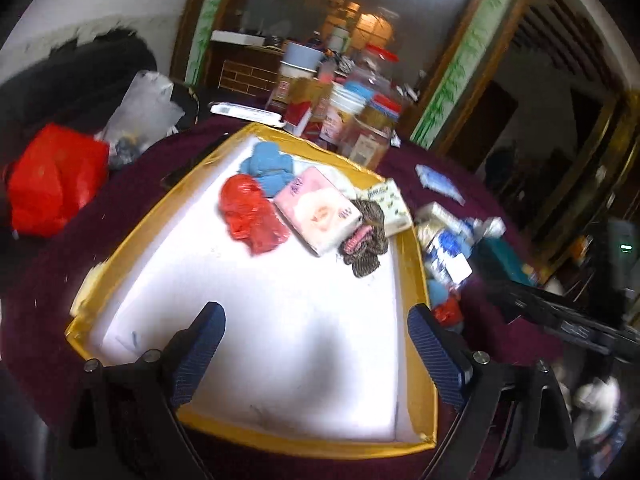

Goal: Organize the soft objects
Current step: 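Withdraw both grippers from the tray toward the table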

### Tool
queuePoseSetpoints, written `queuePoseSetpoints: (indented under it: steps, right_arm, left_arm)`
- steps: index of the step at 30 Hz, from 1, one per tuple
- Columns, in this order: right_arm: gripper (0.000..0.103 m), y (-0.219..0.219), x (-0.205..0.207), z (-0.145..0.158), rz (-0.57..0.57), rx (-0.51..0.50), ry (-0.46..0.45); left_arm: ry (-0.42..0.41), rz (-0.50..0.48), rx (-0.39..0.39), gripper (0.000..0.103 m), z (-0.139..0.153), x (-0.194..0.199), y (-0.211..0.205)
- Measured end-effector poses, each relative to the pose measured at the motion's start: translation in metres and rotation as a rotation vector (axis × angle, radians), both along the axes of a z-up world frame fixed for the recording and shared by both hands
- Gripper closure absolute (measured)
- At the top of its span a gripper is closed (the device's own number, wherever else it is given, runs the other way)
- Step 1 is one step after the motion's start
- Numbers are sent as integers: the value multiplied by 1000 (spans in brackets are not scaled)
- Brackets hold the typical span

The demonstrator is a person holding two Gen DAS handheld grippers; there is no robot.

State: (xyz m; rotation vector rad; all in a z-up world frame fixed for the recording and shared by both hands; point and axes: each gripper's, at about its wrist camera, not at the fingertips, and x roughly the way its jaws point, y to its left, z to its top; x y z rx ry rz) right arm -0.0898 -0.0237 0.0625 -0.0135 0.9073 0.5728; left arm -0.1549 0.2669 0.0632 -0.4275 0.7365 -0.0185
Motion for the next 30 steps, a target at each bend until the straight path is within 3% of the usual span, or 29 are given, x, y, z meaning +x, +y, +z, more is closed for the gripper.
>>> queuePoseSetpoints:
  steps: [6,8,11,14,19,24,30]
  right_arm:
    - [38,-46,-28,-10,-37,-26,-50]
    - [38,-63,-30,-13,-60,-30,-57]
    - [38,-88,-32,-17,-97,-21,-54]
    - [37,-112,-28,-22,-140,-3,-44]
    - [37,-148,-21,-34,-209,56,-20]
    - [37,-165,-19,-44,-211,108,9]
    - [31,-165,-21,-42,-165,147,-6]
  left_arm:
    - [62,-37,166,8,-6,11,-39]
    - [89,-33,258,8,-10,14,-51]
    - [102,-20,200,8,-14,12,-53]
    - [53,-20,150,8,-3,2,-62]
    - [29,-111,129,7,7,-3,-102]
    - [47,-239,192,7,3,7,-157]
    - [155,-277,272,7,-25,48,-199]
